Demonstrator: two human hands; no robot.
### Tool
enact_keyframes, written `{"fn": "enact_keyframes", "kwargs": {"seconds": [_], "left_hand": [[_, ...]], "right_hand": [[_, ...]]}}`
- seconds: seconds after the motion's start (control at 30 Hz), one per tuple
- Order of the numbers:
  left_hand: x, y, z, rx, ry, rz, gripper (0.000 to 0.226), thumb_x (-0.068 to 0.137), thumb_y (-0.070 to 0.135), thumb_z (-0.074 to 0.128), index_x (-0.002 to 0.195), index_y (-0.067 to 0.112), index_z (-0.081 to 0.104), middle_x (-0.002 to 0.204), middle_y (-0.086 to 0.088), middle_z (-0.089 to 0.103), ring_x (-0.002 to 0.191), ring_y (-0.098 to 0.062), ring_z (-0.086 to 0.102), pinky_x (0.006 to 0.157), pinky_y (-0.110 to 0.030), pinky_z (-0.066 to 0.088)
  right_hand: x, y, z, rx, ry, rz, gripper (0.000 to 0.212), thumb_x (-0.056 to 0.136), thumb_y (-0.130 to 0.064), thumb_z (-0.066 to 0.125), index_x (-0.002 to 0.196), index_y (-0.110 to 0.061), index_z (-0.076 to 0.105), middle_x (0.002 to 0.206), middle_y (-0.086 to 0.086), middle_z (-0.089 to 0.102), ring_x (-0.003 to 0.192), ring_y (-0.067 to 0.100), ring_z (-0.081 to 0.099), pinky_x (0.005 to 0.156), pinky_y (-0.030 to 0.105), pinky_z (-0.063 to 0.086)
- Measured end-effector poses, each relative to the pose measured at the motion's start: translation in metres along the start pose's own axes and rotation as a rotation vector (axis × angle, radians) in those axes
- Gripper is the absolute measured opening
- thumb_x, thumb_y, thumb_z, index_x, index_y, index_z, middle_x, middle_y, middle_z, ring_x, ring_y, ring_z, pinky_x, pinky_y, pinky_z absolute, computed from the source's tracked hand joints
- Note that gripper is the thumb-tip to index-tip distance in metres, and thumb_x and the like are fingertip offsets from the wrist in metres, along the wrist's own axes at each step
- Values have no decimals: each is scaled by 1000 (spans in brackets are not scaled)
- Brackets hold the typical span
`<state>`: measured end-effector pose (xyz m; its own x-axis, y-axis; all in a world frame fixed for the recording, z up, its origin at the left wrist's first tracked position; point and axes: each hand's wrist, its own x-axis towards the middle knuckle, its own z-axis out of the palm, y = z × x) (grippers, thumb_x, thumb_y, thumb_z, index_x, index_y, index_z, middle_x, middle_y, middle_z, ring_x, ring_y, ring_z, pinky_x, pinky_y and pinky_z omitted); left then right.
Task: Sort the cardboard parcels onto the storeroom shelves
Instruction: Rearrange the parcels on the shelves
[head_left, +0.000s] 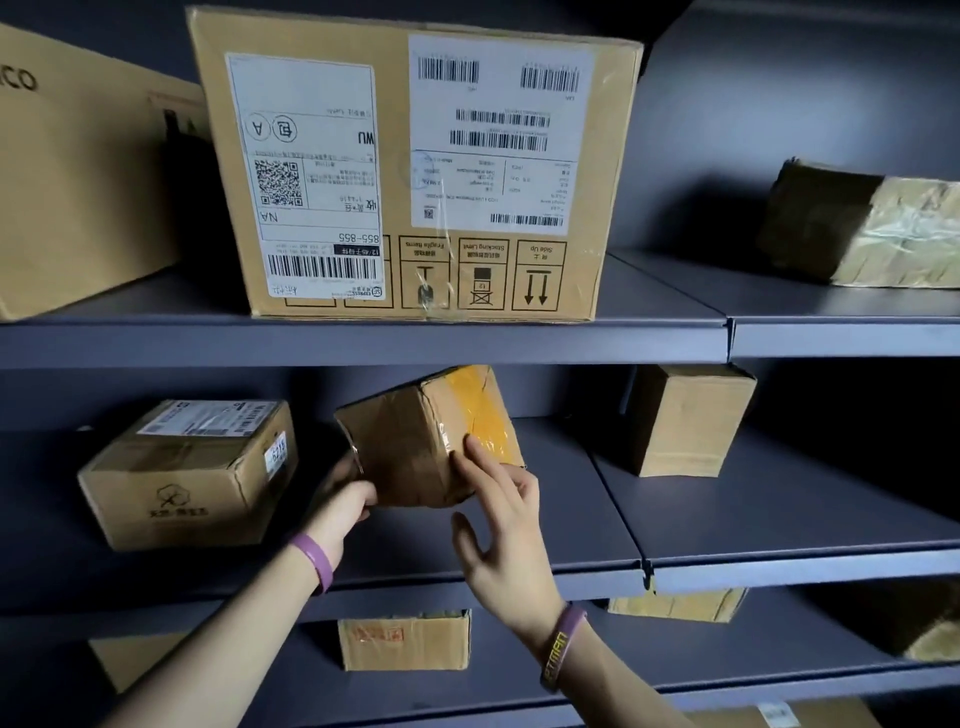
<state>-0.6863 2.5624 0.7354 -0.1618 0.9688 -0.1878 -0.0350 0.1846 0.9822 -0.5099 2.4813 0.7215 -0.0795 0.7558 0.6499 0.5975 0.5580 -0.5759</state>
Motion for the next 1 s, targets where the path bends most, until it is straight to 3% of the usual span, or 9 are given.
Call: {"fn": "enact_keyframes", "kwargs": {"seconds": [0.17, 0.3, 0.37, 0.47, 0.53, 0.67, 0.77, 0.87, 1.0], "left_hand": [[-14, 13, -11, 55, -75, 217, 72, 75, -22, 35, 135, 15, 52, 132, -7, 59, 126, -26, 50, 100, -38, 40], [-17, 22, -20, -41, -3, 352, 62, 83, -17, 40, 139, 8, 46, 138, -10, 53, 129, -21, 48, 110, -39, 36], [-17, 26, -22, -184, 32, 335, 50, 87, -11, 36, 131, 8, 51, 135, -16, 54, 126, -25, 50, 104, -37, 41], [-19, 29, -27, -233, -19, 355, 36, 92, 2, 39, 107, 21, 64, 119, -9, 65, 117, -23, 57, 89, -31, 46], [-18, 27, -30, -152, -58, 397, 28, 91, 13, 44, 98, 25, 68, 110, -5, 69, 113, -23, 60, 91, -36, 48], [-18, 26, -33, -88, -51, 383, 27, 79, 21, 54, 101, 24, 70, 110, -4, 69, 111, -22, 61, 102, -48, 44], [-19, 19, -30, -142, -23, 392, 20, 86, 15, 62, 98, 28, 71, 110, -1, 70, 110, -20, 62, 94, -37, 49], [-23, 24, -28, -138, 54, 386, 6, 85, 33, 67, 91, 31, 67, 103, 3, 69, 104, -17, 64, 71, -19, 52], [-20, 42, -27, -138, 19, 303, 22, 92, 53, 49, 98, 43, 67, 108, 10, 65, 107, -13, 58, 95, -37, 45]], "right_hand": [[0, 13, -6, 85, 109, 37, 73, 81, 8, 56, 141, -30, 42, 152, -16, 35, 129, 8, 32, 111, 16, 27], [13, 23, -19, 236, 197, 147, 62, 87, 10, 59, 134, -27, 47, 142, -7, 49, 136, 14, 40, 114, 30, 34], [22, 24, -26, 363, 188, 231, 50, 93, 0, 59, 132, -30, 49, 138, -4, 54, 131, 11, 48, 110, 32, 40], [32, 25, -31, 476, 203, 341, 33, 95, -14, 59, 125, -28, 55, 125, 4, 63, 117, 17, 60, 91, 21, 50], [36, 25, -32, 498, 226, 383, 26, 95, -20, 59, 121, -23, 58, 119, 3, 66, 111, 17, 63, 79, 12, 50], [36, 28, -31, 487, 243, 398, 28, 96, -22, 58, 123, -16, 60, 118, 0, 67, 108, 12, 63, 81, 13, 51], [34, 30, -29, 499, 271, 409, 19, 96, -23, 58, 114, -21, 60, 114, -6, 67, 101, 8, 64, 83, 20, 52], [38, 31, -32, 552, 302, 419, 8, 98, -24, 53, 99, -22, 60, 97, -9, 65, 86, 4, 60, 78, 26, 47], [45, 35, -40, 559, 248, 391, 20, 102, -23, 47, 106, -24, 67, 105, -3, 71, 96, 12, 64, 86, 30, 52]]}}
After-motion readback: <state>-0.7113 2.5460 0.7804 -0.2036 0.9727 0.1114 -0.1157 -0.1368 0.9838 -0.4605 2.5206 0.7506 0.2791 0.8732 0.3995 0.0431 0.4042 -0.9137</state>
